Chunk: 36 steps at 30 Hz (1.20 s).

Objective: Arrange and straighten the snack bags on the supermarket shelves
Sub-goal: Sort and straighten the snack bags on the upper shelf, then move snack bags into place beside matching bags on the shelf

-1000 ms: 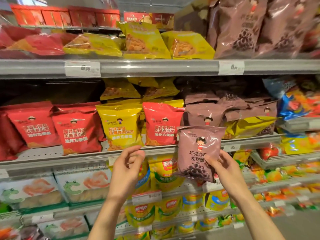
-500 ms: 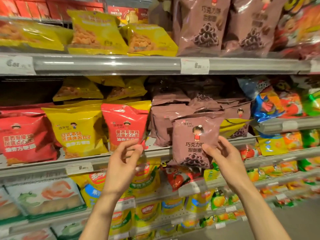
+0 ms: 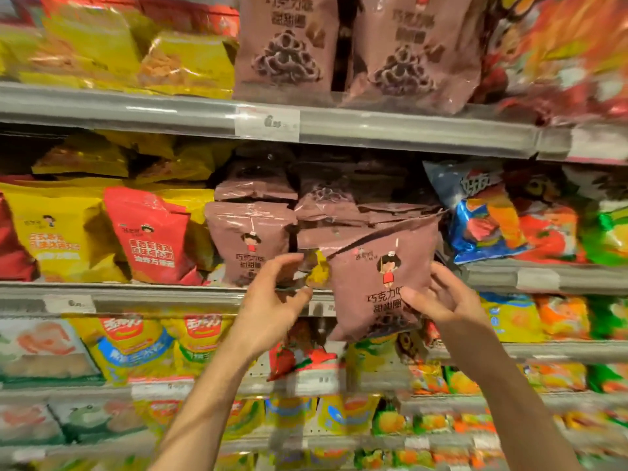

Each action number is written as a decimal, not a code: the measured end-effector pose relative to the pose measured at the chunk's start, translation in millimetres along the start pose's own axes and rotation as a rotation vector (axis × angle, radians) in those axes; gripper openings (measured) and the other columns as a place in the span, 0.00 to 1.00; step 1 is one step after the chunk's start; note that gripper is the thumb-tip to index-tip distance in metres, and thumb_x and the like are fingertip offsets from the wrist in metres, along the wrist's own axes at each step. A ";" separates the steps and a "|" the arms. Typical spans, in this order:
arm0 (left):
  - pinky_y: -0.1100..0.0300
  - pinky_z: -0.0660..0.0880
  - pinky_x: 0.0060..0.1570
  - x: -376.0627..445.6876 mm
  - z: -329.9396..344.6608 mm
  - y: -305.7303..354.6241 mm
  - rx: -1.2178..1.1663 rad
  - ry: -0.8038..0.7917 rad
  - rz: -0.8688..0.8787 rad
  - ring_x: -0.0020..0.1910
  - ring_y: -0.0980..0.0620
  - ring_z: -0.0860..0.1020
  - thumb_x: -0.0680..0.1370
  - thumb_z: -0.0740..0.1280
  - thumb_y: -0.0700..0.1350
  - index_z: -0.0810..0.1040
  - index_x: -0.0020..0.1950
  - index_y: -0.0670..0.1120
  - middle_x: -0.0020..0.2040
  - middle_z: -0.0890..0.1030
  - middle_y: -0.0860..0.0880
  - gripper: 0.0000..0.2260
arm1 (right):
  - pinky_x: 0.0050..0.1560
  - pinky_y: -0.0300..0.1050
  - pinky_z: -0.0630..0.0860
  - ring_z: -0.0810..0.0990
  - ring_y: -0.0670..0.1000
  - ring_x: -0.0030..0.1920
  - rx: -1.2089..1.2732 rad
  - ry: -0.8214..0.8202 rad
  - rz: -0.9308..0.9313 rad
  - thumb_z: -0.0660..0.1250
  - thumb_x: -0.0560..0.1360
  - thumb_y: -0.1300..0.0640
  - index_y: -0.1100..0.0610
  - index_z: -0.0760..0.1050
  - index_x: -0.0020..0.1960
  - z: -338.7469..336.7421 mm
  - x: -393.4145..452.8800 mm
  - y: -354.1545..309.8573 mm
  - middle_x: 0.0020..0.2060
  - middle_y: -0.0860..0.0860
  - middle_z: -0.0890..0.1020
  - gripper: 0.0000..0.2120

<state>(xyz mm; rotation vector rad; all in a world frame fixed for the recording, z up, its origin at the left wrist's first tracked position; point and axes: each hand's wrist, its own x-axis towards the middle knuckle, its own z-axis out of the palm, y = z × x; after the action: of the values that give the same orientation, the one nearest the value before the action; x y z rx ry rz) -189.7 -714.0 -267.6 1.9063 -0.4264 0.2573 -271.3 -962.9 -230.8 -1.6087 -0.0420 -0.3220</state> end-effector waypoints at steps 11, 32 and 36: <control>0.54 0.77 0.58 28.3 40.0 23.4 0.259 0.067 0.069 0.58 0.59 0.78 0.74 0.75 0.60 0.74 0.66 0.58 0.59 0.81 0.60 0.22 | 0.56 0.41 0.81 0.84 0.50 0.58 0.063 0.010 -0.027 0.69 0.76 0.62 0.55 0.77 0.64 -50.5 19.0 23.2 0.56 0.50 0.86 0.16; 0.57 0.75 0.56 33.3 20.1 37.3 -0.096 0.100 -0.104 0.53 0.61 0.80 0.83 0.62 0.57 0.73 0.59 0.52 0.49 0.82 0.61 0.11 | 0.62 0.53 0.79 0.85 0.49 0.56 0.064 0.131 0.122 0.70 0.79 0.57 0.52 0.76 0.64 -57.7 59.1 53.1 0.55 0.49 0.86 0.14; 0.50 0.75 0.65 34.8 14.8 38.8 -0.090 0.110 -0.083 0.60 0.59 0.80 0.83 0.61 0.59 0.73 0.64 0.55 0.58 0.82 0.58 0.13 | 0.64 0.52 0.79 0.84 0.46 0.58 0.000 0.110 0.085 0.70 0.79 0.52 0.51 0.74 0.66 -48.3 66.5 48.4 0.57 0.48 0.84 0.17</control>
<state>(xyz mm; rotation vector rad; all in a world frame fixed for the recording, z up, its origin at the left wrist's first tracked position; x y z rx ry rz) -174.3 -746.3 -226.9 1.8077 -0.2801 0.2817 -205.5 -1025.0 -261.1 -1.5851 0.1100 -0.3438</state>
